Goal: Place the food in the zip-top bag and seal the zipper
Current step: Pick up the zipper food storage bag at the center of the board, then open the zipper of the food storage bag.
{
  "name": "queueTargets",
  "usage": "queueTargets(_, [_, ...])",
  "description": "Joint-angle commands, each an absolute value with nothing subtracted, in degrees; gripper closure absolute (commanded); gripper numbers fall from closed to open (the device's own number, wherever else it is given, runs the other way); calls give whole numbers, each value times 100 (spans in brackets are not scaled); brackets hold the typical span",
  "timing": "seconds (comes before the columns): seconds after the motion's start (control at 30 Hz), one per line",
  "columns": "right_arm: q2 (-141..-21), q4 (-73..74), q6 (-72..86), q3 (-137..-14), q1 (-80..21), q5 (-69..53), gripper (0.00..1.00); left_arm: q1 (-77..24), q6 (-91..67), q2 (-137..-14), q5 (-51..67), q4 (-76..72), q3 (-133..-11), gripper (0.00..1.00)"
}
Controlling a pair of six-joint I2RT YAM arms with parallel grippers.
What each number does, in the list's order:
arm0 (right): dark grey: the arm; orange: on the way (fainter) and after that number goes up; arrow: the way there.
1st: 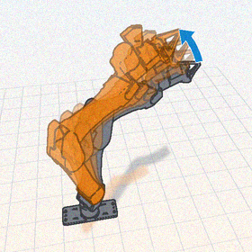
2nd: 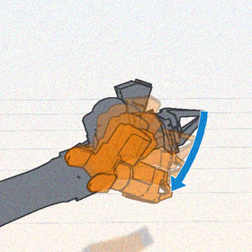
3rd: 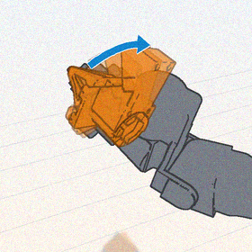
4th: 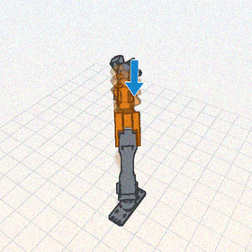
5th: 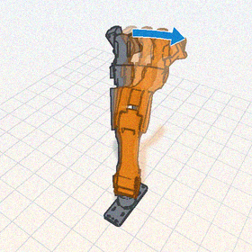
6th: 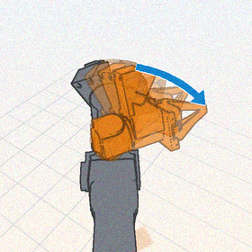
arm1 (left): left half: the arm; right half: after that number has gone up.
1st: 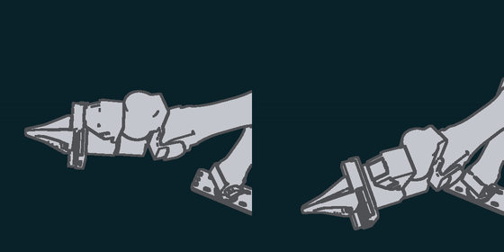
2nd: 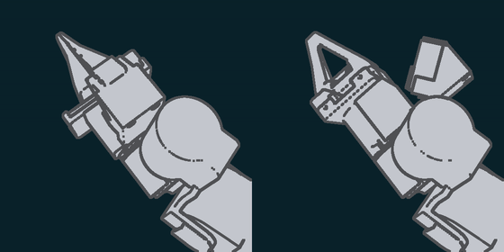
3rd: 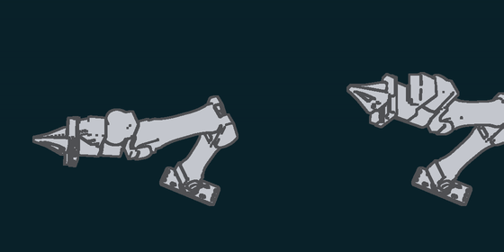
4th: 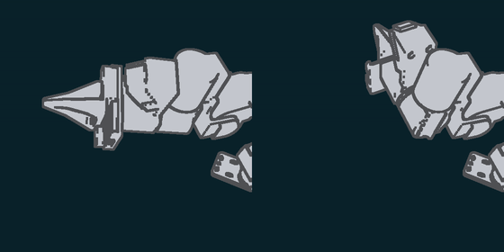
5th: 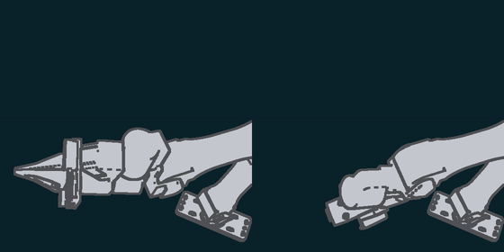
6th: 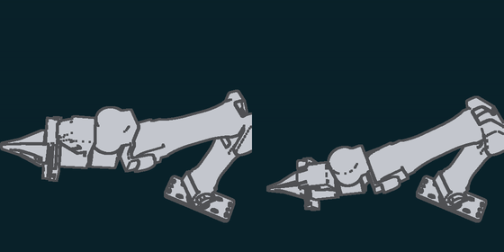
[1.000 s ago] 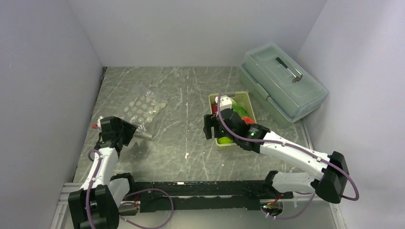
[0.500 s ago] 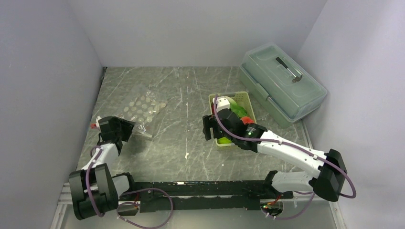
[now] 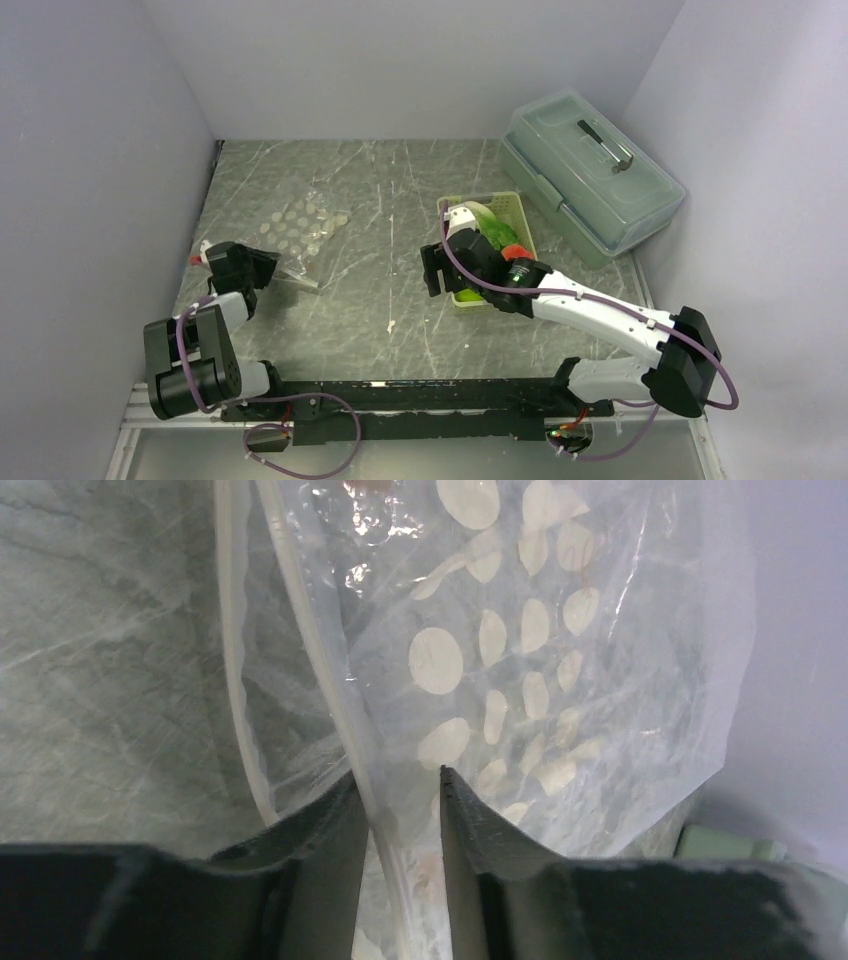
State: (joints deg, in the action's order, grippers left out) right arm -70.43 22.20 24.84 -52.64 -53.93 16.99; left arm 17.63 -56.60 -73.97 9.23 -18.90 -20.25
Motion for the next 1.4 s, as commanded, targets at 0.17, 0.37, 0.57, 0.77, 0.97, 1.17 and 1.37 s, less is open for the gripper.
queueTargets(0.17, [-7169, 2047, 2329, -5400, -5414, 1597, 21, 1802, -5475, -7460, 1090, -2538, -2104, 100])
queueTargets(0.37, [-7114, 1997, 2323, -5450, -5420, 1431, 21, 1802, -5726, -7213, 1483, -2438, -2151, 100])
queueTargets(0.57, [-6966, 1896, 2259, -5478, -5423, 1099, 21, 1761, -5809, -6833, 1770, -1900, -2260, 100])
queueTargets(0.77, [-6798, 1661, 2100, -5508, -5431, 399, 22, 1493, -5607, -6193, 1522, -854, -2582, 100])
queueTargets(0.97, [-6823, 1529, 1986, -5738, -5642, 281, 22, 1247, -5632, -5886, 1449, -110, -2878, 100])
queueTargets(1.17, [-7192, 1548, 1781, -6299, -6076, 562, 22, 1118, -5888, -5719, 1250, 678, -3162, 100])
queueTargets(1.37, [-7730, 1549, 1727, -6824, -6339, 799, 22, 702, -6186, -5449, 711, 1580, -3610, 100])
